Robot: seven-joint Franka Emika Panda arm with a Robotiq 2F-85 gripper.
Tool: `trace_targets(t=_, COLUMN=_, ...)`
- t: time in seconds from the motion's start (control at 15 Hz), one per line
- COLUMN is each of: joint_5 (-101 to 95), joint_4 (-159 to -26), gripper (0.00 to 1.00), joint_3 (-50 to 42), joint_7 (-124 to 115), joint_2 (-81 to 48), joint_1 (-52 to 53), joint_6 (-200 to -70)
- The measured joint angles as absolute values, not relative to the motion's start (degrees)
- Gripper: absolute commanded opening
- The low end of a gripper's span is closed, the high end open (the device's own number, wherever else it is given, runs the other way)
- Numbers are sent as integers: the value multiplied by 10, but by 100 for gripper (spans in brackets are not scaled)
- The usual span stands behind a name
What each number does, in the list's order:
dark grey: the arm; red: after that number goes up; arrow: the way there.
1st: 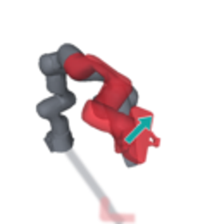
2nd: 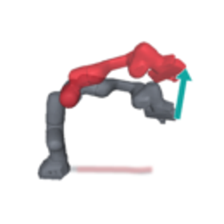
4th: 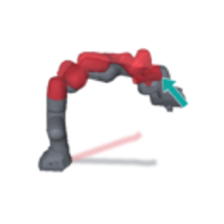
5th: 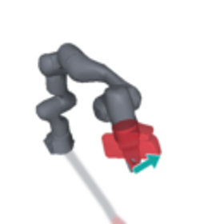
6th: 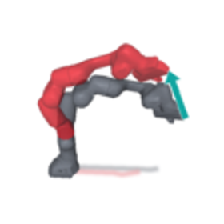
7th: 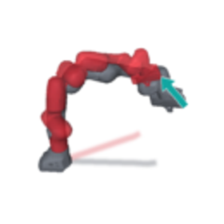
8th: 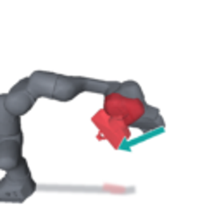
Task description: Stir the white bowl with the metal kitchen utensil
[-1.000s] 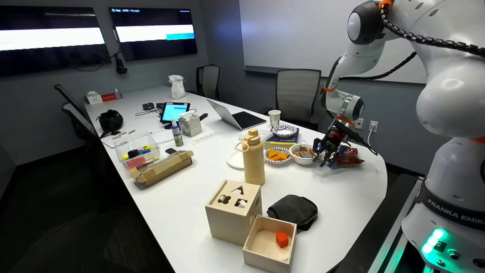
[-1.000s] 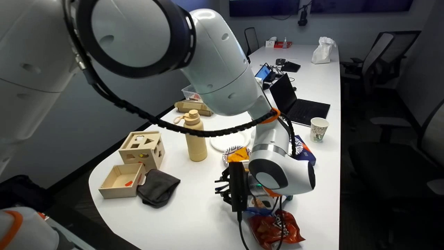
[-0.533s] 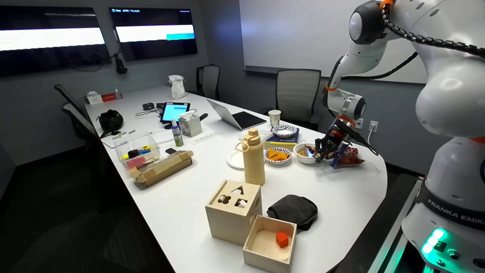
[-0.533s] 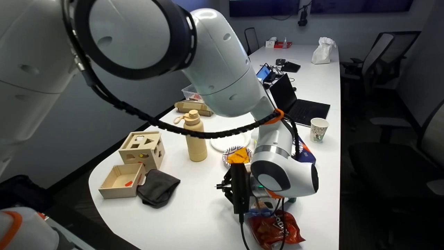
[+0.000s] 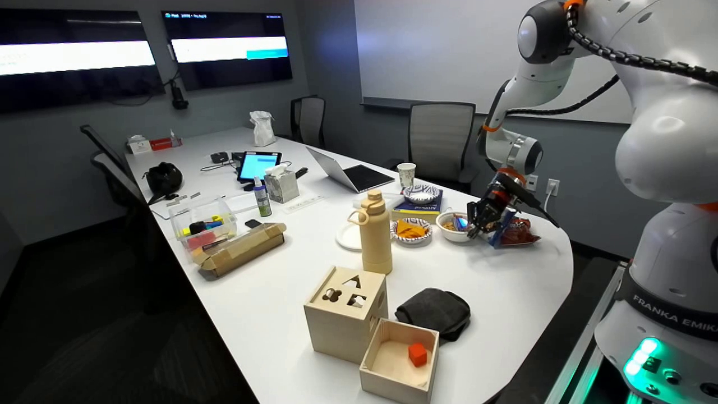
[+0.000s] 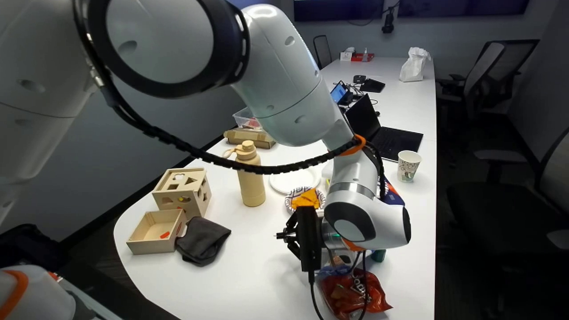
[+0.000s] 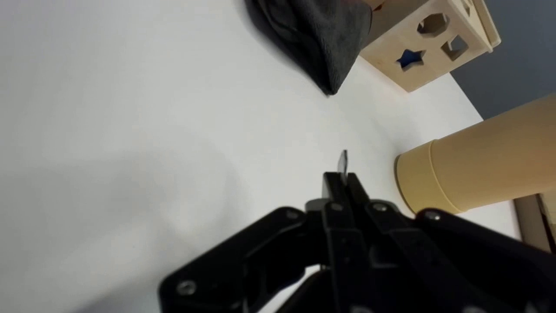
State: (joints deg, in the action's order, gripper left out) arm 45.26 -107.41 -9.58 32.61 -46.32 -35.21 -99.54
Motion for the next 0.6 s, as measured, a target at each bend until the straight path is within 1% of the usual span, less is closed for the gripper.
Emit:
trace_targets(t=0.33, joint_5=380, joint_4=-1074, gripper=1, joint_3=-108, joint_7=299, joint_2=-421, joint_1=-347, joint_6=-917)
trace_targets(t=0.6, joint_5=304, joint_4=-1062, gripper=1, joint_3=-124, joint_7=199, joint_2=-379, joint_1=-323, joint_6=-862)
